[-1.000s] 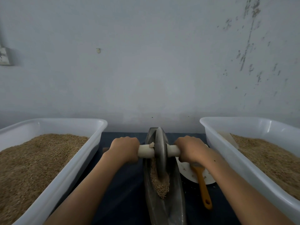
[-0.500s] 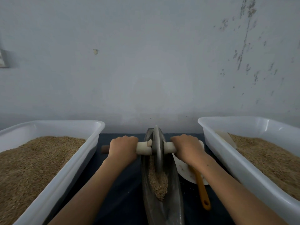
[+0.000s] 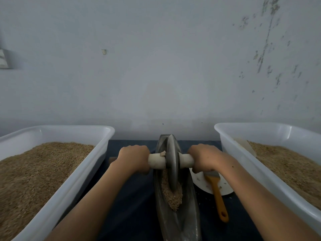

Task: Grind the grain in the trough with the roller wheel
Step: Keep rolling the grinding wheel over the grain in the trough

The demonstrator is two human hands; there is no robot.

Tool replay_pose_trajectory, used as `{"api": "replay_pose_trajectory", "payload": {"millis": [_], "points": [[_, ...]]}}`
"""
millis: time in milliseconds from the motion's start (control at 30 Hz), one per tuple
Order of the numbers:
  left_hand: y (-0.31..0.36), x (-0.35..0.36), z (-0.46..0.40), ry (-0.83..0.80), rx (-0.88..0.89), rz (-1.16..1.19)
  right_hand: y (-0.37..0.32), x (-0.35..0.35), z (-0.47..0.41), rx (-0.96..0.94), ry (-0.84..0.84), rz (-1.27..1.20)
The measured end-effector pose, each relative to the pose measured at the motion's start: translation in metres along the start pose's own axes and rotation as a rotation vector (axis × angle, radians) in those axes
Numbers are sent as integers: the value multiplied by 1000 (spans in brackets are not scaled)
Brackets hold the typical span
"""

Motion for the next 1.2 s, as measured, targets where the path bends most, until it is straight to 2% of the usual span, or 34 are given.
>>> {"api": "replay_pose_trajectory", "payload": {"millis": [100,200,300,533,633,800,900,1033,1200], "points": [[4,2,-2,169,-39,-58,-2,4,-3,26,201,11],[5,3,-3,222,-59,-54,-3,7,-4,30,298,-3],[3,1,-1,154,-29,-49,-2,6,-4,20,219,17],[-1,-5,2,-157,47,48,3,1,2,-6,-90,-27],[0,-4,0,-120,34,41,3,1,0,7,-79,-25],[4,-2,-1,122,-25,-40,-1,3,0,45,177,22],[6,-1,-1,197,-41,-76,-3,4,0,57,240,6],[5,-1,1,117,-26,-66,-1,3,3,33,169,21],[1,-4,4,-101,23,10,0,-1,7,-2,-53,-7]]}}
Point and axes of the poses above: each hand's wrist, its own z-axis away from the middle knuckle, its own x-axis out of the palm, y = z × x, the point moved 2 cm from there along -z, towards the middle knuckle, and after that the axes turned 6 degrees about x, right-handed, at the moved point
